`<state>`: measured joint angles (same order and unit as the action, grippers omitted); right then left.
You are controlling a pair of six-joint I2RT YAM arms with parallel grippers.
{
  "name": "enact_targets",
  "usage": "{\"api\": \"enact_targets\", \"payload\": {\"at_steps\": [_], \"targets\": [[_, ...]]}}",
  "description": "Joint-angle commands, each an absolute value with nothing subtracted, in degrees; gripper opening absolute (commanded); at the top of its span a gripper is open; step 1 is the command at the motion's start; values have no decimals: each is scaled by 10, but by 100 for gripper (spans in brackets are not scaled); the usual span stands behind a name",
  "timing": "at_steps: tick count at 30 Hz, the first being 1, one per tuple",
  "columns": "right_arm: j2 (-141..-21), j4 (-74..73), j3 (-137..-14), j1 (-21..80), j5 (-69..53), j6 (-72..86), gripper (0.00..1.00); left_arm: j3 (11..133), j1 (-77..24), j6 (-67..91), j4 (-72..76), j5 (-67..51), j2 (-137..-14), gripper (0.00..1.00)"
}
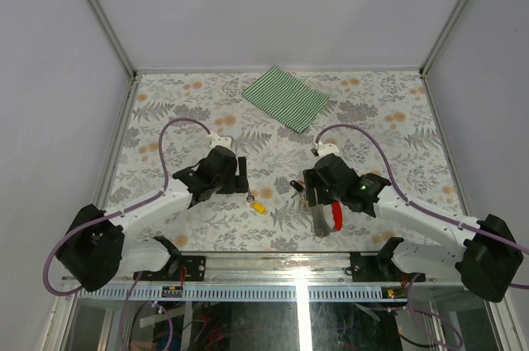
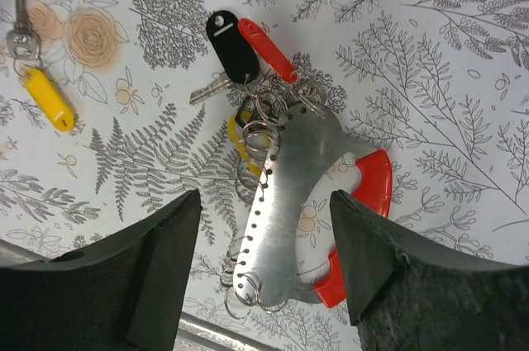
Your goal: Put the keys on the keyring
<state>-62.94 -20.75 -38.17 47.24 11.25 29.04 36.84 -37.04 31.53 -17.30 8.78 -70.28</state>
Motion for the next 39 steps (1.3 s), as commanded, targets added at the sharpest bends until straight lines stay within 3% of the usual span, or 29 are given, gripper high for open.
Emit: {"api": "enact_targets", "payload": {"at_steps": [1, 16, 26, 33, 39], "targets": [[-671, -277, -435, 470, 114, 292, 70, 386, -390, 313, -149, 81, -714, 77], [-782, -255, -426, 470, 90, 334, 68, 385, -417, 304, -125, 69, -723, 78], [-805, -236, -409, 474, 74, 339, 68, 384, -417, 301, -122, 69, -725, 78], [-778, -248, -387, 479, 83, 336, 75, 384, -417, 304, -120, 67, -728, 78], [-796, -256, -389, 490, 100, 339, 72, 389, -417, 304, -120, 67, -732, 78]]}}
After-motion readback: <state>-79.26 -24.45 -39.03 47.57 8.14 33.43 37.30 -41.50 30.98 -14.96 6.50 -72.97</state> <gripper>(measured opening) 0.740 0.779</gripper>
